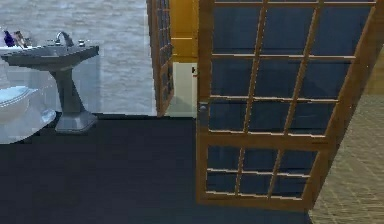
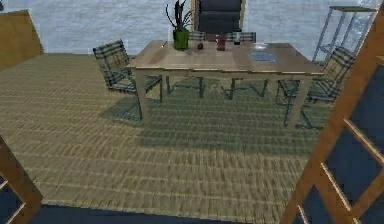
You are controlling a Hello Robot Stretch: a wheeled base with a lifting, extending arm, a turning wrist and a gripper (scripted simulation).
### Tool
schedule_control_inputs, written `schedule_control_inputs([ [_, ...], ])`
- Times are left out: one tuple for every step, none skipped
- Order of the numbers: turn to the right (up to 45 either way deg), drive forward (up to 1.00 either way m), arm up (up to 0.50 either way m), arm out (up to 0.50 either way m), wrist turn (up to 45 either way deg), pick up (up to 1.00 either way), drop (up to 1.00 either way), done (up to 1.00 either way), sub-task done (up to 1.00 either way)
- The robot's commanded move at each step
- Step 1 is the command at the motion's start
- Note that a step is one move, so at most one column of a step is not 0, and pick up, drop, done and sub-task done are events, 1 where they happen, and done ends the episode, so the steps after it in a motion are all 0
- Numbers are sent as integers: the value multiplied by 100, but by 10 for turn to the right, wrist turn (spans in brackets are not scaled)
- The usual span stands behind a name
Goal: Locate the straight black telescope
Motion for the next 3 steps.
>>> schedule_control_inputs([
  [0, 5, 0, 0, 0, 0, 0, 0, 0],
  [-450, 0, 0, 0, 0, 0, 0, 0, 0],
  [-420, 0, 0, 0, 0, 0, 0, 0, 0],
])
